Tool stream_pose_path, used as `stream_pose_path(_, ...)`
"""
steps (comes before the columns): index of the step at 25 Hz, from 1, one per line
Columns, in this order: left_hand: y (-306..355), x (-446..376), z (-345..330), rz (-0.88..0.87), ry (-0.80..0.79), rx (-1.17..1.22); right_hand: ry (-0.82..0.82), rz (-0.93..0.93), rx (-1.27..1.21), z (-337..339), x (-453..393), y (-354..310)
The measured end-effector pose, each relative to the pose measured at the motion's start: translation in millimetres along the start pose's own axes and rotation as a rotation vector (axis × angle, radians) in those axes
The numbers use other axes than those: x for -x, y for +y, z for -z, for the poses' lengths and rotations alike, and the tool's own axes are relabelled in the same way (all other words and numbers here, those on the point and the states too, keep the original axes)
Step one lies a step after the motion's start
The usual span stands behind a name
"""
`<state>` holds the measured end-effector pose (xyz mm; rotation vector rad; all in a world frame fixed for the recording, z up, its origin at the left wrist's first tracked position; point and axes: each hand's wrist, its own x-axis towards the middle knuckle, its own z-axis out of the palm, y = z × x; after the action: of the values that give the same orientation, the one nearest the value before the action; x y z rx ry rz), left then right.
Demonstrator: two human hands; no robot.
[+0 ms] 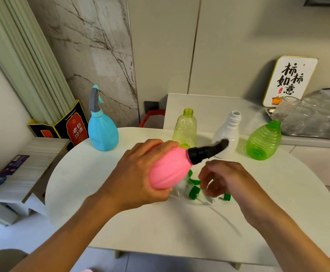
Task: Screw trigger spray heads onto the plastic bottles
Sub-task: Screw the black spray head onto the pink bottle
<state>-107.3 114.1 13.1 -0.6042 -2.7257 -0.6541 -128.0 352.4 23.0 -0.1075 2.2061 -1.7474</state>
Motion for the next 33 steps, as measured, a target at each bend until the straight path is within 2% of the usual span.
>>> stream_pose_path(4, -0.8, 0.6, -4.5, 0.025, -0.009, 0.007, 0.376, 0.244, 0.387, 8.5, -0.8, 5.1)
stream_pose_path(6, -5.9, 1.0, -2.9, 0.053, -0.009, -0.003, 0.539, 0.383, 0.462, 17.0, 0.0, 3.5)
stream_pose_path(7, -7.9, 1.0, -2.0, 0.068, -0.012, -0.010, 0.565, 0.443, 0.447, 20.5, 0.4, 1.9)
stream_pose_path(9, -8.8, 1.2, -1.8, 0.072, -0.028, -0.021, 0.475, 0.534, 0.450, 23.1, -1.0, 2.4)
stream_pose_path(13, -6.3, 3.5, -4.3, -0.004, -0.081, -0.081, 0.137, 0.683, 0.499, 18.4, -7.9, 10.1)
stream_pose_path(16, -6.9, 6.8, -3.2, -0.005, -0.129, -0.046, 0.050, 0.736, 0.509, 20.7, -10.0, 10.9)
stream_pose_path(20, -6.1, 9.0, -6.4, -0.045, -0.069, -0.170, 0.052, 0.640, 0.437, 17.5, -8.2, 10.7)
stream_pose_path(23, -6.0, 9.4, -10.2, -0.045, -0.004, -0.205, 0.083, 0.652, 0.459, 13.7, -5.9, 9.1)
stream_pose_path(26, -2.5, 6.4, -18.0, -0.046, 0.086, -0.238, 0.128, 0.564, 0.329, 17.0, -6.4, 7.1)
stream_pose_path(28, 2.2, 3.4, -24.8, -0.038, 0.143, -0.298, 0.176, 0.392, 0.083, 15.6, -5.6, 4.6)
stream_pose_path(30, 5.1, 3.4, -30.2, -0.044, 0.172, -0.326, 0.124, 0.137, -0.161, 17.1, -3.3, 2.1)
stream_pose_path(31, 6.4, 3.8, -30.8, -0.031, 0.159, -0.273, 0.055, 0.033, -0.234, 20.2, -1.8, 0.0)
stream_pose_path(33, 10.6, 2.0, -26.5, 0.071, 0.076, 0.005, -0.085, -0.060, -0.368, 26.1, -0.6, -4.4)
